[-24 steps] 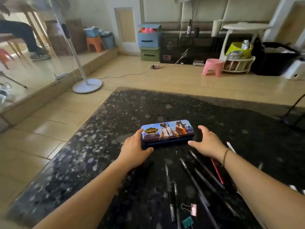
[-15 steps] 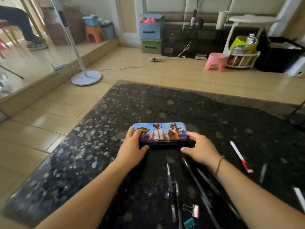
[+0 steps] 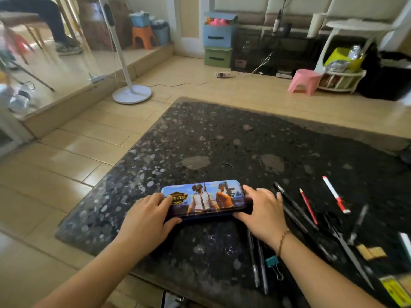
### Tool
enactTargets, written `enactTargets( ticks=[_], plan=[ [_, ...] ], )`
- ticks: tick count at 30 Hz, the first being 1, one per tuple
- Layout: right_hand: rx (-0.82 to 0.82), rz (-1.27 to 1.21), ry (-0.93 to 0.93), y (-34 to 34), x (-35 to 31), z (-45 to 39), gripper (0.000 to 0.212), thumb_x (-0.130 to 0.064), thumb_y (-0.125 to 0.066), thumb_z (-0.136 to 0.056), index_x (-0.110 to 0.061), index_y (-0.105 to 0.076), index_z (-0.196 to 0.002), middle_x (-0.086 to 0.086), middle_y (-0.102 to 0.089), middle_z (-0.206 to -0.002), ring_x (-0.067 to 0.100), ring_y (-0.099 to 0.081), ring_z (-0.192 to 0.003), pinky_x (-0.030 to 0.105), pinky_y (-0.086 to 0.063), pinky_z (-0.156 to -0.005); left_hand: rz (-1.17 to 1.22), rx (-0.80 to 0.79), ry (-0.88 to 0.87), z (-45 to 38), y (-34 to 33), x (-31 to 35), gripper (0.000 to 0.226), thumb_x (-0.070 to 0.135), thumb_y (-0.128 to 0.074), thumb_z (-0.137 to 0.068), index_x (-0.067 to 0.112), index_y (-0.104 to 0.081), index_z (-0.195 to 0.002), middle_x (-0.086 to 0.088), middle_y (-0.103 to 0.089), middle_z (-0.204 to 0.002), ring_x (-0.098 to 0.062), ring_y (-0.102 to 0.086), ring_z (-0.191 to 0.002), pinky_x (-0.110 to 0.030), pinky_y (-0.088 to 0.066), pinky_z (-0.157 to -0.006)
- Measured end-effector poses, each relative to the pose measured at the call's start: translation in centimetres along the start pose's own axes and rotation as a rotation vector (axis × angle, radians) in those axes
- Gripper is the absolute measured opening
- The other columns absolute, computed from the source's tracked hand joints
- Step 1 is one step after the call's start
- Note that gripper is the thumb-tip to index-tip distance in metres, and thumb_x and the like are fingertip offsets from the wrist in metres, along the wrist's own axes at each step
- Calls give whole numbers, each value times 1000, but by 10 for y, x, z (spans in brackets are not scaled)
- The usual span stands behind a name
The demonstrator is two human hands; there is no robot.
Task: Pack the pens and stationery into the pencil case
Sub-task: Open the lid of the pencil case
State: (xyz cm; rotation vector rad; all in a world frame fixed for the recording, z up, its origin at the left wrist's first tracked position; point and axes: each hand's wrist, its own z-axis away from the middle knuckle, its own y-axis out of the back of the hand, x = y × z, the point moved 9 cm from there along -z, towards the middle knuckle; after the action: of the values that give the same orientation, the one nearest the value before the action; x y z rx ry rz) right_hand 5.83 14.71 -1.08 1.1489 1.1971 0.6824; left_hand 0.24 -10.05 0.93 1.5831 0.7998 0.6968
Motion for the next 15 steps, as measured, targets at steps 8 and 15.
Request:
enactTargets(
  ticks=[8,15],
  plan=[
    [-19,-5,-49,1,7,-3,53,-55,-66,-73,-40,-54,-122,-12,-58,-124,14,-26,-134,52,-2,-113,-185,18,-242,-15,-2,3,58,59,-30,-91,12,-64,-91,-6,-65,-84,-27,-62,-74,-39,-52,-70],
    [5,20,1,2,3,0,53,-59,-61,-76,-41,-51,-125,-17,-58,-122,14,-27,-133,53,1,-113,579,118,310,-66,14,-65,28,40,-45,-97,19,-53,-114,2,-67,-85,-11,-62,-67,-33,-54,-63]
  ],
)
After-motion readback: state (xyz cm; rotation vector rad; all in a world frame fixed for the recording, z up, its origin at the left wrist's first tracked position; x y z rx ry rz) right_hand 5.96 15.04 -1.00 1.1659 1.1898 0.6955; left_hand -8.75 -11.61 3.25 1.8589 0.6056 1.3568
